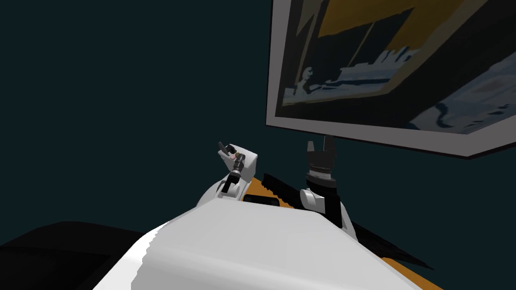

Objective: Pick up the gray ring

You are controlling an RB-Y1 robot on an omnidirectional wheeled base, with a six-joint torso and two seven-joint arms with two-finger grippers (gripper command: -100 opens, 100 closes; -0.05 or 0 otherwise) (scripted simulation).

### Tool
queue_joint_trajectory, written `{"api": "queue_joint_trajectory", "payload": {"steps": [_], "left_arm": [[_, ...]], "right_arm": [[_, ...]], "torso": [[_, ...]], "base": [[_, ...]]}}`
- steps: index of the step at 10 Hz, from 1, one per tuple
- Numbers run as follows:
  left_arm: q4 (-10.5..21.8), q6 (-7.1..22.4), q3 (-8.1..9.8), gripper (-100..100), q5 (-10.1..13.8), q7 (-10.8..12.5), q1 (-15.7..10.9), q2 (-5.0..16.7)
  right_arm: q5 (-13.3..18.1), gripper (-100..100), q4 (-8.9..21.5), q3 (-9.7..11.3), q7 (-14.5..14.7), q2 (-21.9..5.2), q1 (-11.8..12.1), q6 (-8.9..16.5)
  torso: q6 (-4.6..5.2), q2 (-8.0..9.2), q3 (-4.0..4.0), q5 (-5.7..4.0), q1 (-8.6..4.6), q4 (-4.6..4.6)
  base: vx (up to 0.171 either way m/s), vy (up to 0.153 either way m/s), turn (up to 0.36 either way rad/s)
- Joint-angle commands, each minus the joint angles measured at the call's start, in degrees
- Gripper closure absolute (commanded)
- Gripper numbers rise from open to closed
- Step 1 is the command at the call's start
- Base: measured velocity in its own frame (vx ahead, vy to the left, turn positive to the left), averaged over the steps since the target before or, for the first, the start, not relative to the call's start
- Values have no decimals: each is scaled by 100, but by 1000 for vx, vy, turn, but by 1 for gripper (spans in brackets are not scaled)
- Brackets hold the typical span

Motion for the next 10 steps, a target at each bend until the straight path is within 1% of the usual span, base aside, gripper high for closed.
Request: {"api": "queue_joint_trajectory", "payload": {"steps": [1,2,3,4,5,6,7,10], "left_arm": [[91,-8,15,-100,8,-14,-15,-178],[129,-16,42,-100,12,-22,-15,-318],[111,-17,26,-100,5,-23,-16,-246],[115,-17,28,0,6,-24,-17,-258],[-47,142,41,-100,2,-31,-19,-264],[25,64,41,-100,7,-24,-27,-255],[11,90,43,100,7,-24,-30,-255],[17,91,35,100,6,-24,-26,-257]], "right_arm": [[0,0,0,0,0,0,0,0],[0,0,0,0,0,0,0,0],[0,0,0,0,0,0,0,0],[0,0,0,0,0,0,0,0],[0,0,0,0,0,0,0,0],[0,0,0,1,0,0,1,0],[0,0,0,0,0,1,0,0],[0,0,0,1,0,1,-1,0]], "torso": [[0,0,0,0,0,0],[0,2,1,0,-1,0],[0,0,0,0,5,0],[0,5,3,-1,-5,1],[0,10,5,-3,-14,2],[0,-14,-6,-5,-19,-1],[0,-9,-6,-5,-20,-3],[-2,8,7,-5,-13,6]], "base": [[23,50,-4],[32,69,7],[16,33,-3],[3,6,-1],[89,-4,-15],[57,-3,-2],[7,0,1],[0,0,0]]}}
